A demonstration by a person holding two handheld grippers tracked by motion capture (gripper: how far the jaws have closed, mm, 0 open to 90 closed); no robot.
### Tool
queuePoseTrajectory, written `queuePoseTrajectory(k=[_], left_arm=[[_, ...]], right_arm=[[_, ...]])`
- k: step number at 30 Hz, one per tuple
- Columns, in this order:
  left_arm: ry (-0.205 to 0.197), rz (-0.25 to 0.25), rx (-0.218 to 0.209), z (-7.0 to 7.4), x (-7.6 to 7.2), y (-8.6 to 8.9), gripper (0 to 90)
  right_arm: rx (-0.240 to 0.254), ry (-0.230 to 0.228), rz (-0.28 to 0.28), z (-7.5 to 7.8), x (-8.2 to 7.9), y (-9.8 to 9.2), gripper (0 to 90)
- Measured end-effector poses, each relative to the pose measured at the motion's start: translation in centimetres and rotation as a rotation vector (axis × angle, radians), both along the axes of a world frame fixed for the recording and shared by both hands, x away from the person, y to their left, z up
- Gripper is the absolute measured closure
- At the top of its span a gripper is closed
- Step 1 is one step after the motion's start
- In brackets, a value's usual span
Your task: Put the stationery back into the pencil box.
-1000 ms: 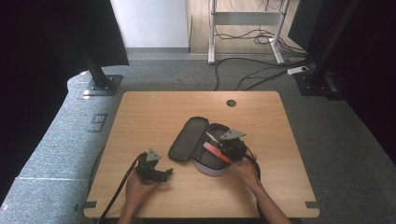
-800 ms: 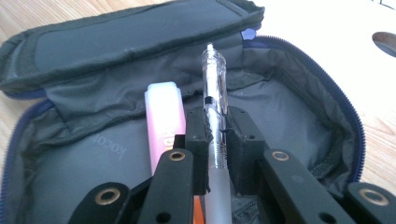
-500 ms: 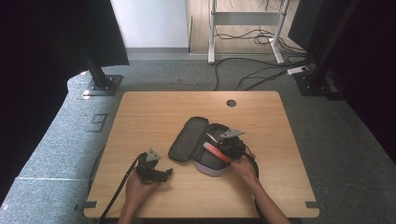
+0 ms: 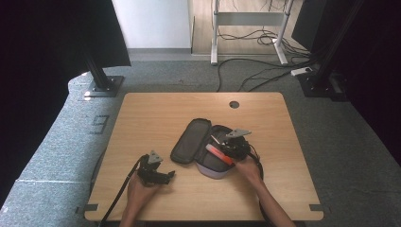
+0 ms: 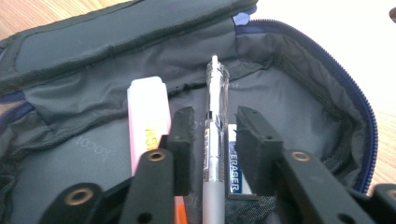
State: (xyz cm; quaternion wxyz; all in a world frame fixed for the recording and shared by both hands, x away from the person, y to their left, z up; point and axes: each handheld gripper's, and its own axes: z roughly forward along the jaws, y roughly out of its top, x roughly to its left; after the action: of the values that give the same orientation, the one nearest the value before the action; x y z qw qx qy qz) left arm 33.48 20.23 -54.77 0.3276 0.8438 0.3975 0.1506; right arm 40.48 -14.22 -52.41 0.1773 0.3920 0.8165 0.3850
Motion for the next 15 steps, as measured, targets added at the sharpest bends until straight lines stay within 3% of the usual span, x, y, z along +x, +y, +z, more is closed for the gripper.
queuePoseTrajectory(k=[15], left_arm=[[0.000, 0.000, 0.001, 0.0, 0.0, 0.0, 6.7]], right_arm=[[-0.012, -0.005, 0.091, 1.3, -1.1, 0.6, 26.8]])
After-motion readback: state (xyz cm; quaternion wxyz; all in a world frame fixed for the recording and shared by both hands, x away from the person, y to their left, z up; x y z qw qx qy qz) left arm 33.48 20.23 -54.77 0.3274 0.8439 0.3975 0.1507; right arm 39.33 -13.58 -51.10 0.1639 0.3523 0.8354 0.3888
